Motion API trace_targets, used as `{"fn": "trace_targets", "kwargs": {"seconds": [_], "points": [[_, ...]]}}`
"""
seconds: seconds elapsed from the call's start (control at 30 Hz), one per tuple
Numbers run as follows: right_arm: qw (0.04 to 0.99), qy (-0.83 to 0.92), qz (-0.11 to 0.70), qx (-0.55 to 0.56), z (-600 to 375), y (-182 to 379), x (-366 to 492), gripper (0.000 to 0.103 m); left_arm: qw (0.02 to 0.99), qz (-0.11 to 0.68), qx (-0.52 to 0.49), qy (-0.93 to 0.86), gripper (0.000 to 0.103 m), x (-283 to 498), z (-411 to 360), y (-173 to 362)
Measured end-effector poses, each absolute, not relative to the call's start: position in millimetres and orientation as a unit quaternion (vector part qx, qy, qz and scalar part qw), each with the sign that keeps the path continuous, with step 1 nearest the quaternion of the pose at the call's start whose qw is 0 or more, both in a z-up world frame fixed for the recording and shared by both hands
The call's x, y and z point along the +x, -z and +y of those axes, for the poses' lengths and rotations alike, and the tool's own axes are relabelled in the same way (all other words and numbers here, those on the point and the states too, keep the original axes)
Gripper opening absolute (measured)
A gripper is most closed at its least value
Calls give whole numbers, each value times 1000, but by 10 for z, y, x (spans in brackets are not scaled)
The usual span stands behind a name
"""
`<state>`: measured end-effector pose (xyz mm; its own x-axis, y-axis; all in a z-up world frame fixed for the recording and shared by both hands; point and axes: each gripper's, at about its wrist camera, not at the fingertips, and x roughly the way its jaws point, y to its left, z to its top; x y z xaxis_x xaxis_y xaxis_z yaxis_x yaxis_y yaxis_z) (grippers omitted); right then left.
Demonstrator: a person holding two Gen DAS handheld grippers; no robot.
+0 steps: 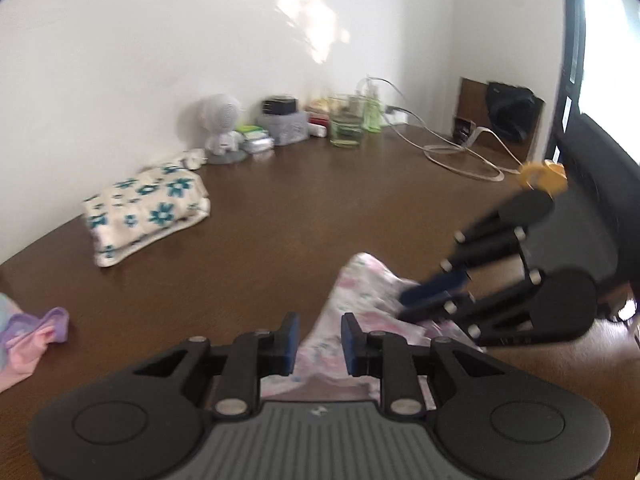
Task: Fold clothes
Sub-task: 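Lower the held dress flat onto the table and open the right gripper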
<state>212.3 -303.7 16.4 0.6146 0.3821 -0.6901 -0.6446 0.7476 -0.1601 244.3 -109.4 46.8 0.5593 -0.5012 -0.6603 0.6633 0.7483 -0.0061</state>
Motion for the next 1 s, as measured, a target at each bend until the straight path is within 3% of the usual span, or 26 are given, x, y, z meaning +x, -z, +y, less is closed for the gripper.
{"fn": "trace_targets", "kwargs": {"seconds": [0.13, 0.3, 0.6, 0.67, 0.83, 1.0], "points": [[877, -289, 328, -198, -3048, -117, 2083, 11, 874, 342, 107, 328, 10, 2486, -997, -484], [882, -287, 328, -180, -3081, -100, 2076, 11, 855, 374, 114, 341, 9, 2483, -1038, -235], [895, -277, 323, -134, -3162, -99, 2063, 12, 878, 341, 98, 321, 10, 2290, -1002, -158], [904, -276, 306, -117, -3178, -174, 1983, 12, 885, 333, 85, 315, 13, 2245, -960, -196], [916, -287, 272, -64, -3188, -400, 1703, 15, 913, 293, 52, 280, 43, 1873, -691, -426], [907, -307, 289, -16, -3134, -407, 1496, 22, 929, 290, 1, 231, 47, 1393, -293, -447]]}}
